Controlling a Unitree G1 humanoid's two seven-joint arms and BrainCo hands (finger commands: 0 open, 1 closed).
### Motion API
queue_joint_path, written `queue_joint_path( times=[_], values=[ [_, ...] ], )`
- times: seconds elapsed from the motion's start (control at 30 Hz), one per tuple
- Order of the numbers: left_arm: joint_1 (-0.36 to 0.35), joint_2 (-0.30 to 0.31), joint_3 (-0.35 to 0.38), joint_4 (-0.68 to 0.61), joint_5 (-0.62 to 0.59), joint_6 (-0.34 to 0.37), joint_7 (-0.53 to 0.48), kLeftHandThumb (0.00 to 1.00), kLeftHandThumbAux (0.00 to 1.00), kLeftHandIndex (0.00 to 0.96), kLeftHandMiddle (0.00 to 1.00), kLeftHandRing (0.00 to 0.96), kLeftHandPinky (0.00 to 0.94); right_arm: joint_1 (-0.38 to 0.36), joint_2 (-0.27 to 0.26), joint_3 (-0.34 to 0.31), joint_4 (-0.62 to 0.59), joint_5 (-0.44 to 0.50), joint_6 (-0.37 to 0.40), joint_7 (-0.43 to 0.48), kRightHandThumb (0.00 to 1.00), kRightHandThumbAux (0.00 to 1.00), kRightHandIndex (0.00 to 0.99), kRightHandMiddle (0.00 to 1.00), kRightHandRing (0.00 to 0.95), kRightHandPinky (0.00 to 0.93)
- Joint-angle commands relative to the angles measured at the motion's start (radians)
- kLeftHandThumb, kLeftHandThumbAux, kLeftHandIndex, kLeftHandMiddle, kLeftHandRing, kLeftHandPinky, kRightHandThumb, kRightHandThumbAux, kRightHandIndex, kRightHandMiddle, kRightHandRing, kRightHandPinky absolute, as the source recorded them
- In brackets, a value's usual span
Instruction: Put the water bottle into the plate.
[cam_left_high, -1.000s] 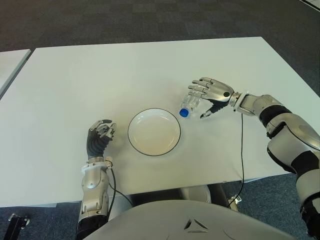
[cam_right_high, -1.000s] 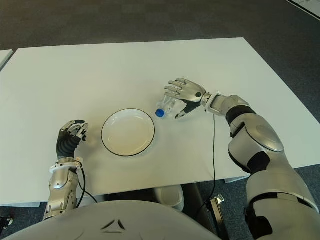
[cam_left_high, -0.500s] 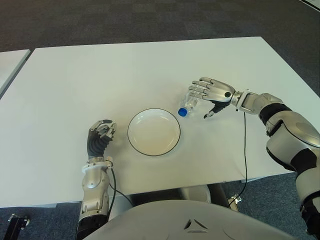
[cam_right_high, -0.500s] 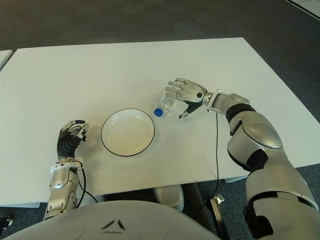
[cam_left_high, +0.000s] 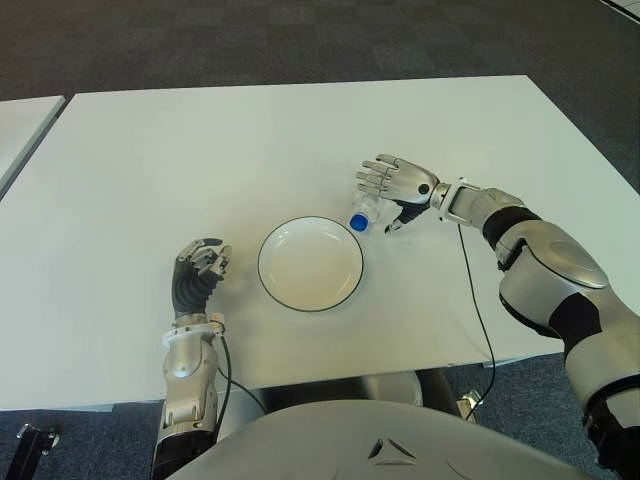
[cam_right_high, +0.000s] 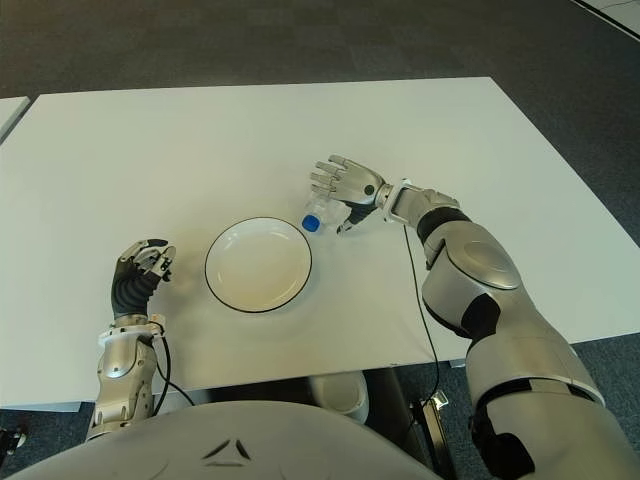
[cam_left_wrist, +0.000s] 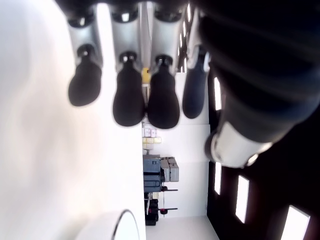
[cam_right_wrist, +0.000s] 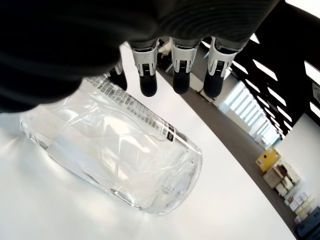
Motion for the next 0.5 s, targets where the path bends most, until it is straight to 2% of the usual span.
queue_joint_path(
  times=[0.03,0.37,0.5],
  values=[
    [0.018,-0.005,0.003,-0.008,-0.011,0.001,0.002,0.703,0.722,0.433,0.742,0.729,0.730,0.008,0.013,0.013,0.021,-0.002,0.024,0.056,0.513,0.181,0.000,0.000,0.000,0.000],
    [0.045,0.002,0.004,-0.037,-0.018,-0.003,-0.005,0.701,0.723,0.433,0.747,0.736,0.739,0.044,0.052,-0.001,0.047,0.023,0.101,0.185,0.527,0.184,0.000,0.000,0.000,0.000],
    [0.058,0.003,0.007,-0.055,-0.020,0.017,-0.002,0.700,0.723,0.432,0.748,0.737,0.741,0.053,0.067,-0.004,0.050,0.033,0.125,0.216,0.531,0.182,0.000,0.000,0.000,0.000]
  ],
)
